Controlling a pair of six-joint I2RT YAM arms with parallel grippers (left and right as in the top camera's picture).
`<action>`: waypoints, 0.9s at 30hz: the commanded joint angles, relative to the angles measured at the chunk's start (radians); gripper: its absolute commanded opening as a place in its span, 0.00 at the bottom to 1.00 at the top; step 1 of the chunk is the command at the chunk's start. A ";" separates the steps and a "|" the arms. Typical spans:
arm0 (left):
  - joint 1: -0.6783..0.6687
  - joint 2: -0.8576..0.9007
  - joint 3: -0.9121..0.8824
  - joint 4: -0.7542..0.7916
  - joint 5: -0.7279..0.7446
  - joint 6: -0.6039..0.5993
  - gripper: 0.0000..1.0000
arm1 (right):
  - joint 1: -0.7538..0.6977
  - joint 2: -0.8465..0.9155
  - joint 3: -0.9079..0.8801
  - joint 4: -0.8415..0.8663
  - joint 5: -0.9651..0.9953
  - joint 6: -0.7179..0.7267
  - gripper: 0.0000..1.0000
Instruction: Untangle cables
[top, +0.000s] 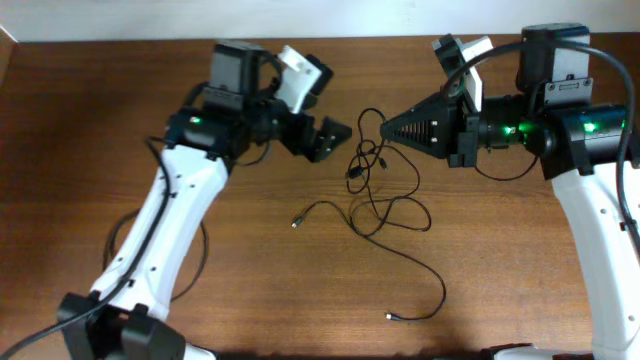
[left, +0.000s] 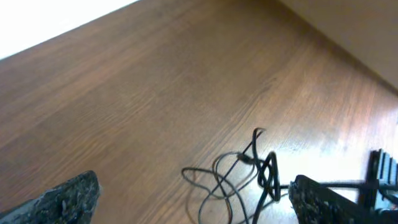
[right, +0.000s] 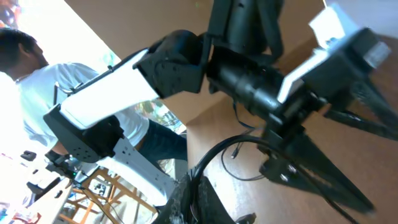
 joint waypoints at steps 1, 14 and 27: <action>-0.043 0.037 0.010 0.023 -0.021 0.011 0.99 | 0.008 -0.006 0.019 0.004 -0.035 0.017 0.04; 0.032 0.057 0.010 -0.195 0.098 0.232 1.00 | 0.008 -0.004 0.019 0.004 0.138 0.089 0.04; -0.192 0.134 0.010 0.091 -0.192 0.108 0.91 | 0.009 -0.004 0.019 0.003 0.101 0.171 0.04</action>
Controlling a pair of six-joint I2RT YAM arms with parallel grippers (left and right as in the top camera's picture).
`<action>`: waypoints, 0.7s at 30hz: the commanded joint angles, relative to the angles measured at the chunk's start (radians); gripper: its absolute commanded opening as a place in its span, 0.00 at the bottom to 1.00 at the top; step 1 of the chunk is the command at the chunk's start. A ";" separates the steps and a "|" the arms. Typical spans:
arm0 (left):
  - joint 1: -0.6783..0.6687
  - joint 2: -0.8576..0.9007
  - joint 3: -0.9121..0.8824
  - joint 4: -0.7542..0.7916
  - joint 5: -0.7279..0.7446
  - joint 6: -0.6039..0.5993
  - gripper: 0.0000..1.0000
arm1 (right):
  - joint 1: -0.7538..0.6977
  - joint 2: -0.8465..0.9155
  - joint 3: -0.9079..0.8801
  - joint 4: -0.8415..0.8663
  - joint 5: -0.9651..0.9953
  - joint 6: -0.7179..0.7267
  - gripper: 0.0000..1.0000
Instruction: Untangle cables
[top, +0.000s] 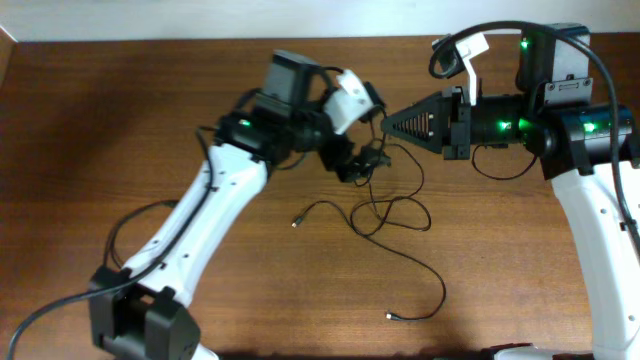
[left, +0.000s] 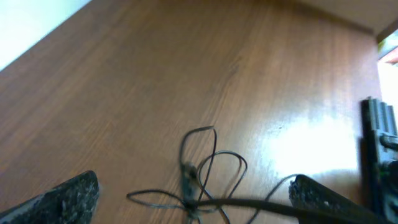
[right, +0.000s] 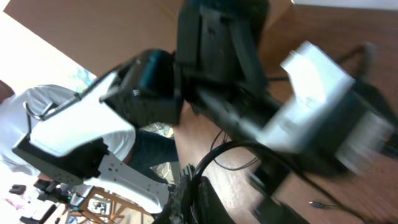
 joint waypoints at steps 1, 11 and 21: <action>-0.048 0.068 0.008 0.060 -0.227 -0.105 0.78 | 0.009 -0.004 0.019 0.003 -0.042 0.024 0.04; -0.040 0.077 0.009 0.164 -0.236 -0.193 0.00 | 0.022 -0.004 0.019 0.003 0.024 0.028 0.06; 0.196 0.028 0.009 0.200 0.261 -0.418 0.00 | 0.060 0.014 0.011 -0.193 0.898 0.148 0.99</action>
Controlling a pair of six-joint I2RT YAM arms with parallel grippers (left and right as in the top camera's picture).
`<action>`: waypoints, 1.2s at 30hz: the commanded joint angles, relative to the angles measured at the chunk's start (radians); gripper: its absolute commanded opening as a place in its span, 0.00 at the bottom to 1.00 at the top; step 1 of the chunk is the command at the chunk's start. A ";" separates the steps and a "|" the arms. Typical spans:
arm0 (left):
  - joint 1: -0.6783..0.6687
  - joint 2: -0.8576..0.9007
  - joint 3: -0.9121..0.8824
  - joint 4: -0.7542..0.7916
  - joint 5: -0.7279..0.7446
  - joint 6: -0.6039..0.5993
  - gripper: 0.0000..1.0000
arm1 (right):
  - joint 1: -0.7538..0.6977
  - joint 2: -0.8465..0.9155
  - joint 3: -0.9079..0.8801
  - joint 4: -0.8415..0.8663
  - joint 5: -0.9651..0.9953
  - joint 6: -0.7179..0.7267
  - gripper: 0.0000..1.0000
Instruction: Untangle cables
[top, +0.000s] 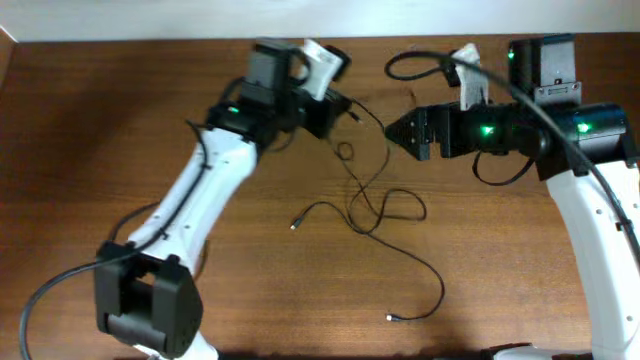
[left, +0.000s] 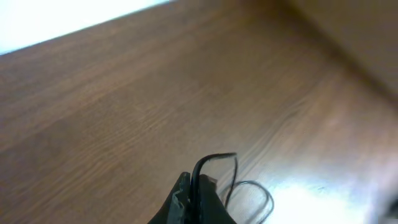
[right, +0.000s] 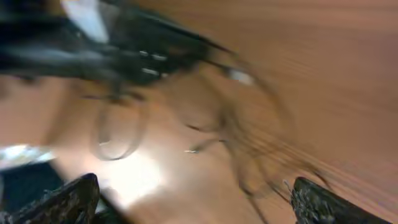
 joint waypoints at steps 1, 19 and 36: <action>0.111 -0.047 0.008 0.049 0.382 -0.162 0.00 | 0.040 0.023 0.007 -0.045 0.181 0.100 0.98; 0.212 -0.047 0.008 0.160 0.385 -0.992 0.00 | 0.331 0.059 -0.246 0.603 0.147 -0.209 0.96; 0.212 -0.047 0.008 0.160 0.391 -0.993 0.00 | 0.349 0.061 -0.246 0.556 0.143 -0.206 0.94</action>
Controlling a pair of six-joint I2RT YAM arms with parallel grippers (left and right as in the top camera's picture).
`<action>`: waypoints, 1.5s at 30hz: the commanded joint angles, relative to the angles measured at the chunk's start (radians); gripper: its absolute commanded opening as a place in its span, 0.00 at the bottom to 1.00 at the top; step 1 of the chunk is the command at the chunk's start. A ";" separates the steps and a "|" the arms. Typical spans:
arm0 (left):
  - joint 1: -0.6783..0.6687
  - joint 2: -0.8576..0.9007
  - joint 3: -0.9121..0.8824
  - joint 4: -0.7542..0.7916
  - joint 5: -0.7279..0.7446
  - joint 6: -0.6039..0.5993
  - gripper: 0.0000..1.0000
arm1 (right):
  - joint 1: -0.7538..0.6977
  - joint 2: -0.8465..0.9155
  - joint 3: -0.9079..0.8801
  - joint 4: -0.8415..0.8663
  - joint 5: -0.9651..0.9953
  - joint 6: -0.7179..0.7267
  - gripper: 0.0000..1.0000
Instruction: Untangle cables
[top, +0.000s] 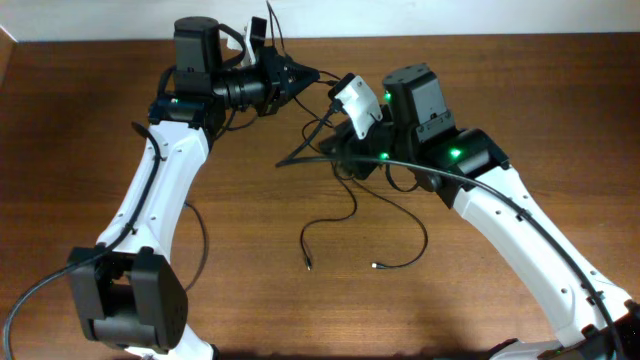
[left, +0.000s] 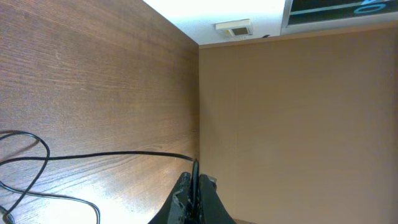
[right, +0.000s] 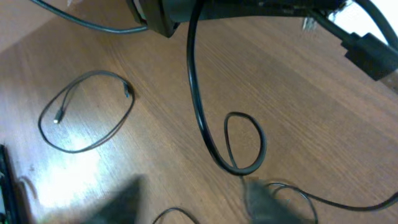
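Note:
Thin black cables (top: 300, 148) lie tangled on the brown table (top: 80, 120), with loose plug ends (top: 308, 265) nearer the front. My left gripper (top: 306, 75) is at the back left, raised and shut on a cable; in the left wrist view the strand runs between its closed fingers (left: 186, 198), and more cable (left: 93, 155) trails over the wood. My right gripper (top: 342, 152) hovers over the tangle's middle. Its blurred fingers (right: 121, 202) stand apart, open and holding nothing, above a cable loop (right: 244, 144). A thinner loop (right: 87, 112) lies to the left.
The table's back edge and the pale wall (top: 400, 15) run just behind both grippers. My left arm's own supply cable (top: 195, 250) hangs beside that arm. The right arm (top: 520, 220) crosses the table's right half.
My left gripper, still shut on the cable, has moved back and to the left. The right arm has swung left over the tangle, still open. The cables have shifted left and spread.
First my right gripper held a cable up, shut, while the left stood open beside the tangle. Then the left was open around the tangle. Then the left was shut on a cable and the right open. Now the left holds it at the back left.

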 joint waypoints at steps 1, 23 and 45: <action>0.002 -0.040 0.008 0.005 0.018 -0.004 0.00 | 0.010 -0.004 -0.004 0.037 0.002 -0.007 1.00; 0.011 -0.040 0.008 0.010 -0.369 -0.047 0.10 | 0.043 -0.155 -0.004 -0.282 -0.243 -0.028 0.04; 0.177 -0.044 0.214 0.248 -0.700 0.451 0.00 | -0.003 -0.388 -0.003 -0.765 1.114 0.715 0.04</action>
